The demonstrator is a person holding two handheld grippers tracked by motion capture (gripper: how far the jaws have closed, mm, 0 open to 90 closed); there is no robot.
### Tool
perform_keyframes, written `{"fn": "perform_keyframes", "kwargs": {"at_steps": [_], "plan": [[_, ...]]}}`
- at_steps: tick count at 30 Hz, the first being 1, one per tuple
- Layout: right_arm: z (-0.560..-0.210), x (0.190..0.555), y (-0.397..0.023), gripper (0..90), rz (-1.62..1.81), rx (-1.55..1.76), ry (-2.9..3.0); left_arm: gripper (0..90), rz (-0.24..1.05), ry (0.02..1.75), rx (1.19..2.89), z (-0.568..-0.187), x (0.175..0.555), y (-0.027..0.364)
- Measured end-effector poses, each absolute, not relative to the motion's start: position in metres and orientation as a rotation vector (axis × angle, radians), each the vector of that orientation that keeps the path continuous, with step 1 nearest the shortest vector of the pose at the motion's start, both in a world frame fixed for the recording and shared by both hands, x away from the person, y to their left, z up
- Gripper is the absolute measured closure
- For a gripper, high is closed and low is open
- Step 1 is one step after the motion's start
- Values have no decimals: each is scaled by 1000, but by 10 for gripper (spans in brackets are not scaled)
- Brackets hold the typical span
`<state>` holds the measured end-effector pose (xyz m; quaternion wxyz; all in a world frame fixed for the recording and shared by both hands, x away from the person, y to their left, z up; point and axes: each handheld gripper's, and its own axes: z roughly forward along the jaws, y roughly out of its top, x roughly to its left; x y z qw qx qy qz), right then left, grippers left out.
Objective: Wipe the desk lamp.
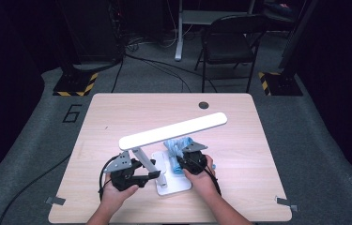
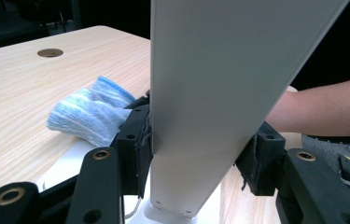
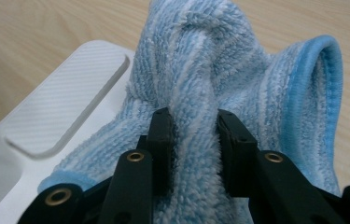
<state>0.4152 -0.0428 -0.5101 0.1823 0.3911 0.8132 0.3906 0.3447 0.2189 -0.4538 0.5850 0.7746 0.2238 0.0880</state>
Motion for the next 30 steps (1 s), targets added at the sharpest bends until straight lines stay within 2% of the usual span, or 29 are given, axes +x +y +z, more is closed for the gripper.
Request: {"fn": "perform_keyframes", "kwargs": {"at_steps": [20,30], "plan": [[-513,336,-77,682,1181,1048,2367,509,215,528,1808,-454,344,218],[-510,328,-78,669,1141,1027,2397,509,204,528,1806,-454,345,218]]}}
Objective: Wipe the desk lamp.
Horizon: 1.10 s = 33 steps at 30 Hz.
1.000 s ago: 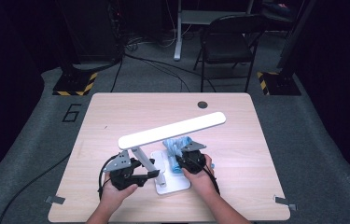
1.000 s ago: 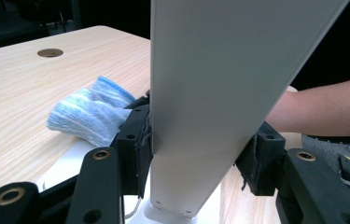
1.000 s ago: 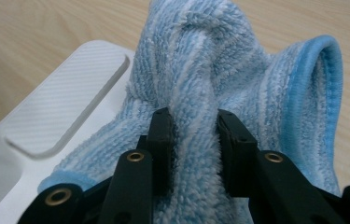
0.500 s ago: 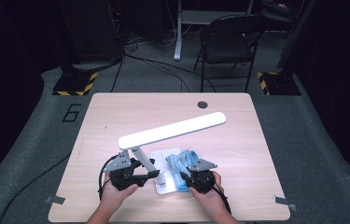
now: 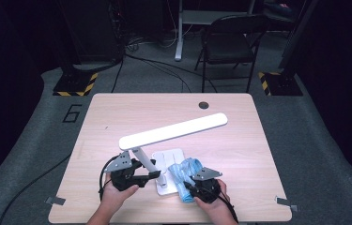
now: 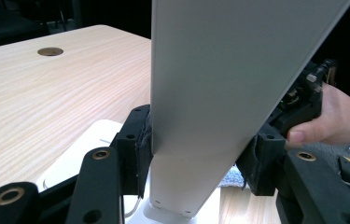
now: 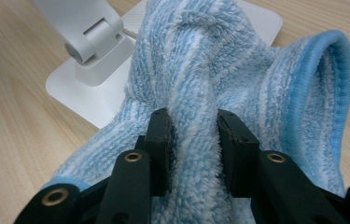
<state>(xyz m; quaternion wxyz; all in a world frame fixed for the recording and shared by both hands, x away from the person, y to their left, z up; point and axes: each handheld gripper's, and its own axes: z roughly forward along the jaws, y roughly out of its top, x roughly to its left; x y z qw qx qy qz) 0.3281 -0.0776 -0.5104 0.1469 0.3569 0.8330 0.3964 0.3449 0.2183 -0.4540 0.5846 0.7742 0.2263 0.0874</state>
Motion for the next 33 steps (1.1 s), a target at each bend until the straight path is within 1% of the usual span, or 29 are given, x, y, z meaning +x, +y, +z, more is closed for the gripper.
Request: {"fn": "perform_keyframes", "kwargs": {"at_steps": [5,11,24,33], "plan": [[-509,338,-73,660,1124,1032,2406,509,199,527,1808,-454,345,218],[-509,357,-66,661,1118,1022,2384,509,197,522,1805,-454,346,219],[-508,410,-47,660,1087,1082,2330,508,205,527,1810,-454,345,217],[-508,430,-41,660,1076,1117,2312,507,194,523,1803,-455,346,217]]}}
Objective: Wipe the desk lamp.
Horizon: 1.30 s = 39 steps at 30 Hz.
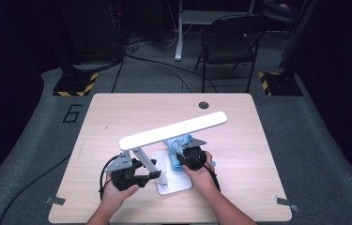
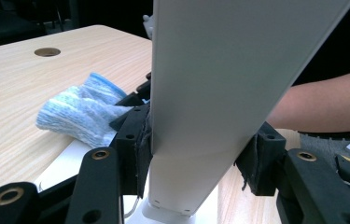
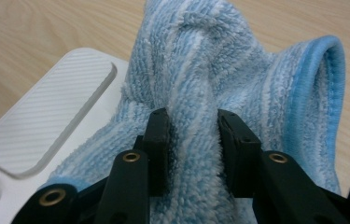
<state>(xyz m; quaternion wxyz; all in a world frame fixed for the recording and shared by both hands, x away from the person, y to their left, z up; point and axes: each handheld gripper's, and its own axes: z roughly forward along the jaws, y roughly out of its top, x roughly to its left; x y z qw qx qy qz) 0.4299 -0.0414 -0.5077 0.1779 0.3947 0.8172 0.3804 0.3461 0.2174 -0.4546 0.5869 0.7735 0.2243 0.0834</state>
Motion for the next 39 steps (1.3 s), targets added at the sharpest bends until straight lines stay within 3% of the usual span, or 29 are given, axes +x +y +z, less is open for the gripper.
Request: {"fn": "perform_keyframes", "kwargs": {"at_steps": [8,17,25,39], "plan": [[-502,449,-31,667,1064,1205,2286,507,198,522,1803,-455,346,217],[-495,440,-5,663,1076,1071,2311,507,196,514,1814,-454,346,218],[-505,438,-7,672,1096,1070,2332,508,204,522,1808,-454,346,217],[-505,386,-25,675,1096,995,2402,507,206,523,1812,-454,346,217]]}}
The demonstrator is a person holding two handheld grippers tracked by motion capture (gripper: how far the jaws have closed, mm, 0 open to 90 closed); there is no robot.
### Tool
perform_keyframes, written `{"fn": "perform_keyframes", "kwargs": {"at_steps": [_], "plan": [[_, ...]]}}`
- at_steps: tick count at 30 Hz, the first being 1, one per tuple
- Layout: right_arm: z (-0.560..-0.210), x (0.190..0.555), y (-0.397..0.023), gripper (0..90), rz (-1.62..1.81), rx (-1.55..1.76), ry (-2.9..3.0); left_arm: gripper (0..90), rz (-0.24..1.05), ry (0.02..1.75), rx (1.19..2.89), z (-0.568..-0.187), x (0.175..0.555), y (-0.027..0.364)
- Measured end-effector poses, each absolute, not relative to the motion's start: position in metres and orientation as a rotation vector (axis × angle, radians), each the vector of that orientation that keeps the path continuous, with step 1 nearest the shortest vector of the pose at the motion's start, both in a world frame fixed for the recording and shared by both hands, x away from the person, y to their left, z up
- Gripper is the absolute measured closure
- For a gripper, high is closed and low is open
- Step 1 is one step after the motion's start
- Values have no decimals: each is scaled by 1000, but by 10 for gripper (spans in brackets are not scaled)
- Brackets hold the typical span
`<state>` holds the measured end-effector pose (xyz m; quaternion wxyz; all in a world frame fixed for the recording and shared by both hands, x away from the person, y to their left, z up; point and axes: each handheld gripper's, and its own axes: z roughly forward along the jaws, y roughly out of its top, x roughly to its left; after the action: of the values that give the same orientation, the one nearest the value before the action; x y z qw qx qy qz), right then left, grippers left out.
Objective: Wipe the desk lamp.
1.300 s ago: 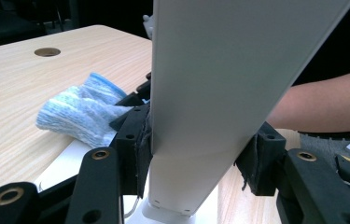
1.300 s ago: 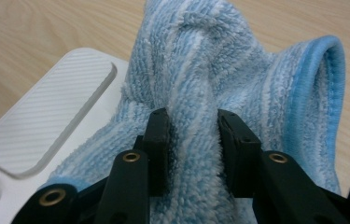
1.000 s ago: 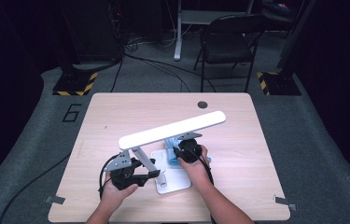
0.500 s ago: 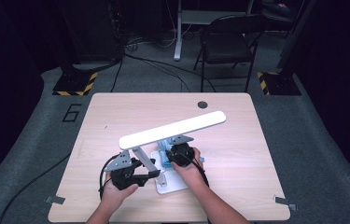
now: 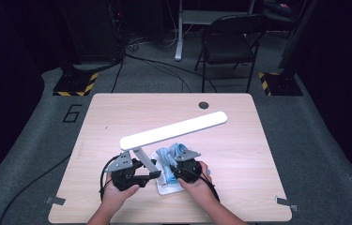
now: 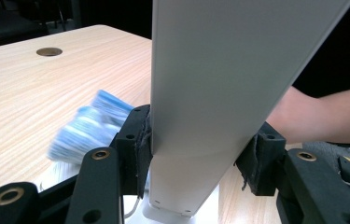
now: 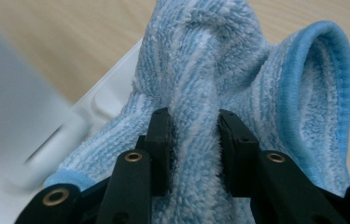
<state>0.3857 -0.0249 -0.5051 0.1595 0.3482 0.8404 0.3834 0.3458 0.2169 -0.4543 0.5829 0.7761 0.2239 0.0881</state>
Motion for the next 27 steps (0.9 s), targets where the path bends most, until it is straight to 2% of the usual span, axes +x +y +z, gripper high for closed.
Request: {"fn": "perform_keyframes", "kwargs": {"at_steps": [6,13,19,27], "plan": [[-504,355,-32,679,1085,958,2441,507,200,528,1803,-455,346,216],[-503,341,-38,679,1090,956,2457,507,193,519,1812,-454,346,217],[-504,353,-33,675,1073,954,2450,509,192,517,1814,-454,347,217],[-505,388,-19,670,1061,967,2395,508,196,513,1824,-453,346,217]]}}
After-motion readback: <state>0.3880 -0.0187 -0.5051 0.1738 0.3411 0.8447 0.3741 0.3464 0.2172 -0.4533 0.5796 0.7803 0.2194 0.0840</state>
